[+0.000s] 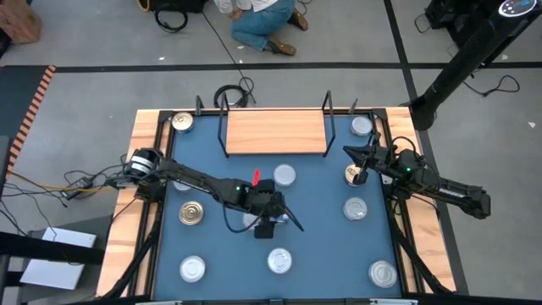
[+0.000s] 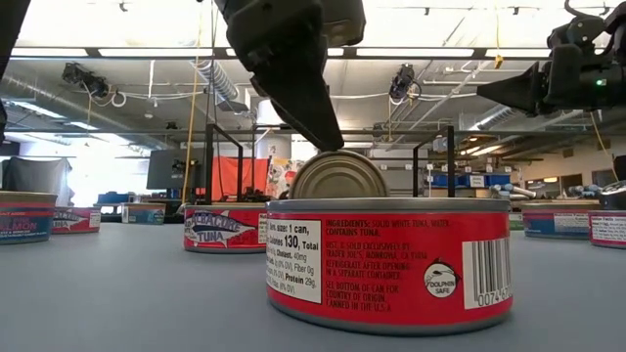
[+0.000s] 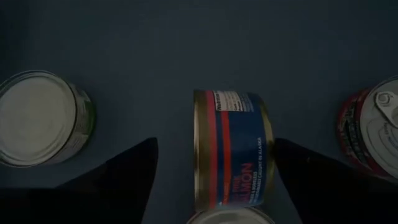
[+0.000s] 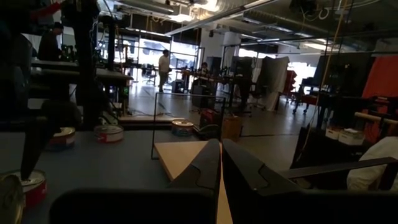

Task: Stack canned seafood by type on shelf
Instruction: Put the blue tuna can on the shelf

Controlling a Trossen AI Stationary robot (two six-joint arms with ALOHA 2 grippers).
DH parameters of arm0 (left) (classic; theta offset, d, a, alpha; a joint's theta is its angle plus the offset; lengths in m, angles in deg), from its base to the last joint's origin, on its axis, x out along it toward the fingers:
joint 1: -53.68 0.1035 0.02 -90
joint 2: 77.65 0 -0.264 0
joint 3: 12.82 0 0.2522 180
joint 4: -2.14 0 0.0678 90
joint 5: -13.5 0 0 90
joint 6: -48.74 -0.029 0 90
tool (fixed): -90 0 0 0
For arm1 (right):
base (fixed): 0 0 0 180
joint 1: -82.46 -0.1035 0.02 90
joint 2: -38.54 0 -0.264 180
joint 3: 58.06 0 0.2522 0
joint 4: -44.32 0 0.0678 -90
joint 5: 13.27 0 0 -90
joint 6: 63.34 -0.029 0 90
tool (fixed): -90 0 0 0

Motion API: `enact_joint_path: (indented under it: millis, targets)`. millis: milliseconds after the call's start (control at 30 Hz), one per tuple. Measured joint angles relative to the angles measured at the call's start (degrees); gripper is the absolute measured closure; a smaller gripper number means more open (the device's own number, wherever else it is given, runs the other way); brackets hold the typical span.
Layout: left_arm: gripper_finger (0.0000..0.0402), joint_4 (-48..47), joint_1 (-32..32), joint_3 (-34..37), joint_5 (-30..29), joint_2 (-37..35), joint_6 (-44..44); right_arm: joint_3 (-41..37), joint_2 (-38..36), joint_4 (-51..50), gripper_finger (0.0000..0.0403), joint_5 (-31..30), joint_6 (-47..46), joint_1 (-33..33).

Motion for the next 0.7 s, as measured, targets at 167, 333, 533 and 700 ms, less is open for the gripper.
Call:
enact_joint_path:
  millis: [167,333,533,700]
  targets:
    - [0.0076,0.2,0.0,0.0,0.3,0.8,-0.2,0.0,0.0,0.0,0.0375,0.0,0.0,0.0]
    - [0.0076,-0.1,0.0,0.2,0.5,2.3,-2.5,0.0,0.0,-0.1,0.0375,0.0,0.0,0.0]
    - [0.0077,0.2,0.0,0.1,1.1,2.7,-2.9,0.0,0.0,0.0,0.0375,0.0,0.0,0.0]
    - [0.0104,0.4,0.0,0.1,1.3,2.7,-3.0,0.0,0.0,0.0,0.0375,0.0,0.0,0.0]
